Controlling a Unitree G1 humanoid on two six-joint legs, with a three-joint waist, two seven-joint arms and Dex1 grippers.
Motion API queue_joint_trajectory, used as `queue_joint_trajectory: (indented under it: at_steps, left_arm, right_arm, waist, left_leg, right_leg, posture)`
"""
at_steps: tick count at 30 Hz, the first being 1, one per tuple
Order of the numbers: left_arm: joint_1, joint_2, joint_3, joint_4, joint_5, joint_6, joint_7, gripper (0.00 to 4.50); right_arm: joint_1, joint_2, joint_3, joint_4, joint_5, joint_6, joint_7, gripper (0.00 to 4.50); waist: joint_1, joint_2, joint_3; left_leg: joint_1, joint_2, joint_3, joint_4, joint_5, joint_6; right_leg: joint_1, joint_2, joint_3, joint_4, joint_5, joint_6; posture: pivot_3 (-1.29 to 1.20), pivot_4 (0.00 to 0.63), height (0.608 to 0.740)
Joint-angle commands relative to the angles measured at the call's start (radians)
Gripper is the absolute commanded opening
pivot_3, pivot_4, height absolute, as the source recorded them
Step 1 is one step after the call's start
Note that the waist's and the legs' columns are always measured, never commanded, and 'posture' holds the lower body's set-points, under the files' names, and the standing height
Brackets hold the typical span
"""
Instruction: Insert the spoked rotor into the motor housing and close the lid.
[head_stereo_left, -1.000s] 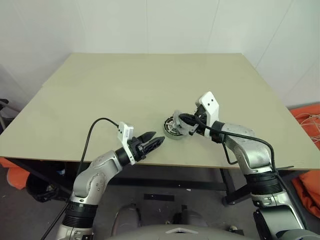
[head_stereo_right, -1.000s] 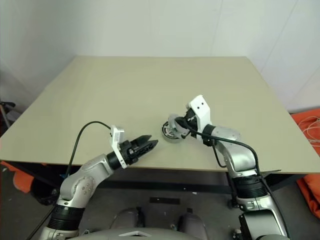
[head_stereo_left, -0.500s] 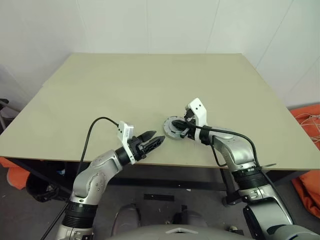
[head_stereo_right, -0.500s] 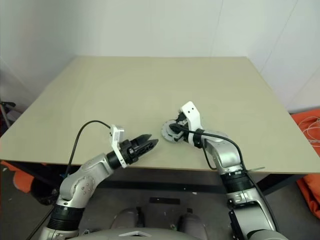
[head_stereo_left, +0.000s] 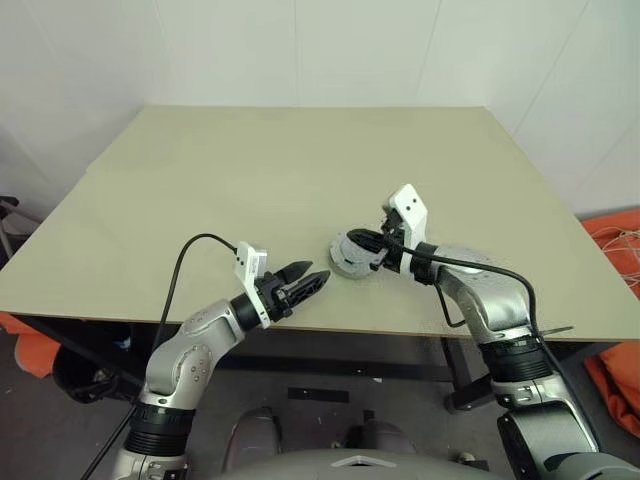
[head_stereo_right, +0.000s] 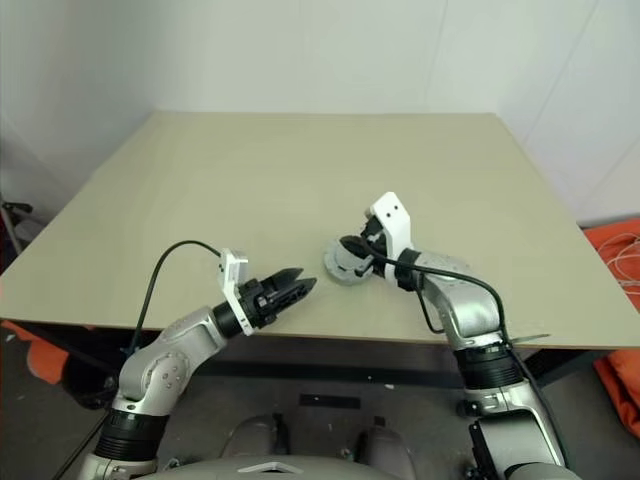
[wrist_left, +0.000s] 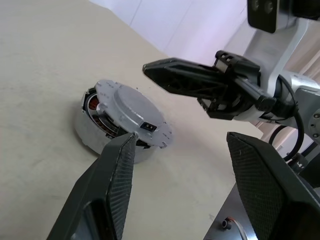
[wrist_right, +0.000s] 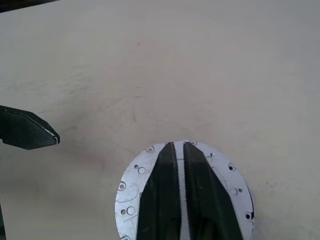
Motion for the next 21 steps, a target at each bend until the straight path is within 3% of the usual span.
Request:
queue_joint_trajectory:
  at_steps: [1, 4, 12, 15, 20, 21]
  left_arm:
    - [-0.018, 0.002, 0.000, -0.025, -0.014, -0.001, -0.011, 3.02]
    - [-0.019, 0.002, 0.000, -0.024, -0.013, -0.001, -0.010, 3.02]
    - [-0.017, 0.002, 0.004, -0.026, -0.013, -0.001, -0.006, 3.02]
    - [-0.017, 0.002, 0.005, -0.026, -0.013, -0.001, -0.005, 3.02]
    - [-0.019, 0.003, 0.007, -0.023, -0.013, -0.001, -0.009, 3.02]
    - [-0.020, 0.003, 0.007, -0.022, -0.012, -0.001, -0.009, 3.02]
  right_arm:
    - [-0.022, -0.013, -0.029, -0.027, 0.015, -0.006, 0.000, 1.26]
    - [-0.030, -0.035, -0.022, 0.012, -0.007, -0.030, 0.009, 2.23]
    - [-0.053, -0.056, 0.000, 0.101, -0.009, -0.052, 0.086, 2.23]
    - [-0.058, -0.061, 0.000, 0.112, -0.013, -0.062, 0.107, 2.81]
    - [-0.063, -0.058, 0.004, 0.115, -0.021, -0.070, 0.115, 4.48]
    - [-0.063, -0.058, 0.006, 0.116, -0.024, -0.072, 0.117, 4.48]
  waist:
    - [0.000, 0.000, 0.000]
    - [0.000, 0.000, 0.000]
    - [-0.001, 0.000, 0.000]
    - [0.000, 0.000, 0.000]
    - [0.000, 0.000, 0.000]
    - [0.000, 0.000, 0.000]
  left_leg:
    - [0.000, 0.000, 0.000, 0.000, 0.000, 0.000]
    - [0.000, 0.000, 0.000, 0.000, 0.000, 0.000]
    - [-0.001, 0.000, 0.000, 0.000, 0.000, 0.000]
    - [-0.001, 0.000, 0.000, 0.000, 0.000, 0.000]
    - [0.000, 0.000, 0.000, 0.000, 0.000, 0.000]
    - [0.000, 0.000, 0.000, 0.000, 0.000, 0.000]
  right_leg:
    - [0.000, 0.000, 0.000, 0.000, 0.000, 0.000]
    - [0.000, 0.000, 0.000, 0.000, 0.000, 0.000]
    - [-0.001, 0.000, 0.000, 0.000, 0.000, 0.000]
    - [0.000, 0.000, 0.000, 0.000, 0.000, 0.000]
    - [0.000, 0.000, 0.000, 0.000, 0.000, 0.000]
    - [0.000, 0.000, 0.000, 0.000, 0.000, 0.000]
  posture:
    - [0.00, 0.000, 0.740]
    - [0.00, 0.000, 0.740]
    - [0.00, 0.000, 0.740]
    - [0.00, 0.000, 0.740]
    - [0.00, 0.000, 0.740]
    - [0.00, 0.000, 0.740]
